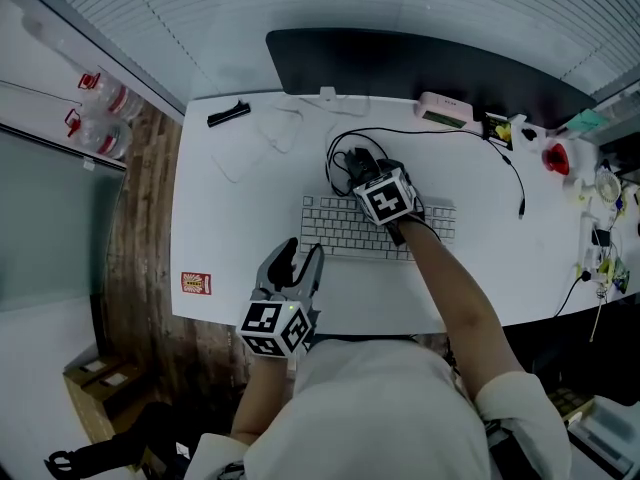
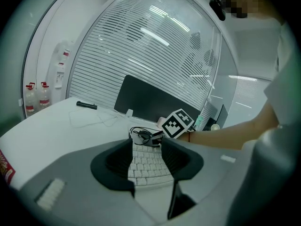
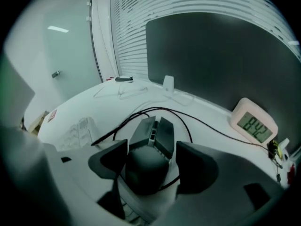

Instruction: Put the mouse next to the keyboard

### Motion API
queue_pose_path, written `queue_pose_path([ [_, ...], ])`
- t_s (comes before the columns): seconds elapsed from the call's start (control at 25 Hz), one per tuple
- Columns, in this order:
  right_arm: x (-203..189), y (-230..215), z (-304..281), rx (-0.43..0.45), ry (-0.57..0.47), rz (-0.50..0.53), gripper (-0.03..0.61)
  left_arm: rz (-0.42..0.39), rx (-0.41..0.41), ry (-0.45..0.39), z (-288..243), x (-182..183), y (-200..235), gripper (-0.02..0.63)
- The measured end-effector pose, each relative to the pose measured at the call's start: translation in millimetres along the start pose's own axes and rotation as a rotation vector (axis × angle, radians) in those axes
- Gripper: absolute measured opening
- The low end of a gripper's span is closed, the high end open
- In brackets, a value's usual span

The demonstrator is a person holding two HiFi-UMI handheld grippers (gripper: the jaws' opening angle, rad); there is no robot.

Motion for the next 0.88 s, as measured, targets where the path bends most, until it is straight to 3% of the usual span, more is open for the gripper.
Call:
queue_pose_path([
  [0.36, -3.9, -2.5, -0.8, -0.004, 0.022, -0.001, 0.301, 0.002, -0.002, -0.002, 0.7, -0.8, 1.5, 0.183],
  [0.88, -13.3, -43.4, 64.0, -0.137, -0.051, -0.040, 0.296, 0.000, -0.040, -0.004, 5.9, -4.4, -21.1, 0.183],
])
Point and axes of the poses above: the fingertips, and each gripper's own axes: z backward along the fingers, y to its left, x out of its top, the point moved 4 cm from there along z, backward along the fingers, and after that the axes turned 10 degrees about -y, right-handed, at the moved point
